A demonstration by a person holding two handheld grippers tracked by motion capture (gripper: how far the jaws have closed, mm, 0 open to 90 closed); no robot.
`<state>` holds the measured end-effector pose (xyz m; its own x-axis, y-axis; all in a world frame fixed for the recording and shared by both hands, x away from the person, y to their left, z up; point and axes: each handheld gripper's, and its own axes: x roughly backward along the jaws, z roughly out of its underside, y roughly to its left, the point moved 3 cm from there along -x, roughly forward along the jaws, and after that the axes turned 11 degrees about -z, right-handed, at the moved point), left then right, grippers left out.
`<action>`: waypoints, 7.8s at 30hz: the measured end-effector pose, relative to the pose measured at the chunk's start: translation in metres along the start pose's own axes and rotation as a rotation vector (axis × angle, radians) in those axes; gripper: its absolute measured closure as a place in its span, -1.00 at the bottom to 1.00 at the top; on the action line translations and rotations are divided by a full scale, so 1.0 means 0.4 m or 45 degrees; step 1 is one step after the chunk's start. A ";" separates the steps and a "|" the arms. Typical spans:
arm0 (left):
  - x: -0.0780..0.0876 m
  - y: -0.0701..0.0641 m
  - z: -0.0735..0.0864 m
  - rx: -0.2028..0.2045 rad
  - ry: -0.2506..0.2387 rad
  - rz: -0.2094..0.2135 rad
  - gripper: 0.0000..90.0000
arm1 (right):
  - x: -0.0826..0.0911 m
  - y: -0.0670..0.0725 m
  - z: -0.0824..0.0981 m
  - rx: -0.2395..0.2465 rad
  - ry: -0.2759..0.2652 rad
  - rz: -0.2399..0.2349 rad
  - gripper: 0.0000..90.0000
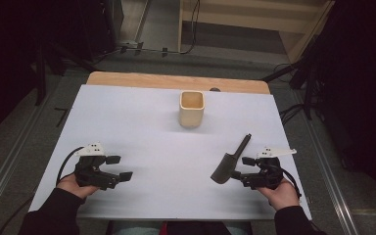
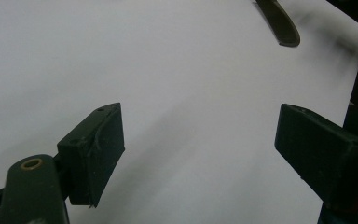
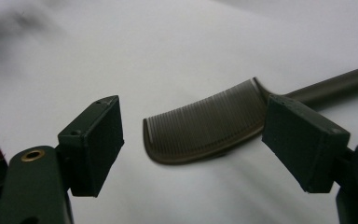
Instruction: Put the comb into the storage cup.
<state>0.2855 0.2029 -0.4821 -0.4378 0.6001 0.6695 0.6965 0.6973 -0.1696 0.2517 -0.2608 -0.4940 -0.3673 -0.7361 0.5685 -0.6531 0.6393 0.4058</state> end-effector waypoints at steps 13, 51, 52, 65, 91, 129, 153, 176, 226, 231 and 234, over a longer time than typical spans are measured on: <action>-0.001 0.001 0.000 -0.003 0.008 0.004 -0.64 | 0.030 -0.050 -0.039 -0.049 -0.079 0.059 -0.56; -0.001 0.002 0.000 -0.008 0.011 0.002 -0.62 | -0.015 -0.175 -0.153 -0.081 -0.072 0.158 -0.55; -0.001 0.002 0.000 -0.010 0.011 0.002 -0.62 | -0.017 -0.178 -0.155 -0.080 -0.071 0.156 -0.55; -0.001 0.002 0.001 -0.009 0.011 0.001 -0.62 | -0.046 -0.213 -0.184 -0.094 -0.063 0.169 -0.53; 0.000 0.002 0.000 -0.006 0.002 0.005 -0.62 | -0.094 -0.255 -0.170 -0.109 0.102 0.308 0.95; 0.000 0.005 -0.002 -0.006 -0.001 0.005 -0.62 | -0.067 -0.302 -0.094 -0.206 0.193 0.294 0.95; 0.002 0.008 -0.004 0.000 -0.014 -0.002 -0.62 | -0.031 -0.262 -0.051 -0.226 0.259 0.250 0.95; 0.003 0.007 -0.005 -0.002 -0.016 0.000 -0.62 | -0.028 -0.213 -0.026 -0.202 0.301 0.214 0.95; 0.005 0.004 -0.006 0.010 -0.024 0.010 -0.62 | -0.014 -0.006 -0.046 -0.043 0.025 -0.013 -0.22; 0.005 0.004 -0.006 0.011 -0.026 0.010 -0.62 | -0.005 0.008 -0.029 -0.025 0.018 -0.020 -0.27; 0.005 0.003 -0.006 0.009 -0.023 0.012 -0.62 | 0.000 0.013 -0.016 -0.018 0.011 -0.028 -0.31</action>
<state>0.2870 0.2041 -0.4793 -0.4417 0.6134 0.6548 0.6963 0.6946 -0.1810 0.2527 -0.2559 -0.4873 -0.3474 -0.7482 0.5652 -0.6515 0.6261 0.4284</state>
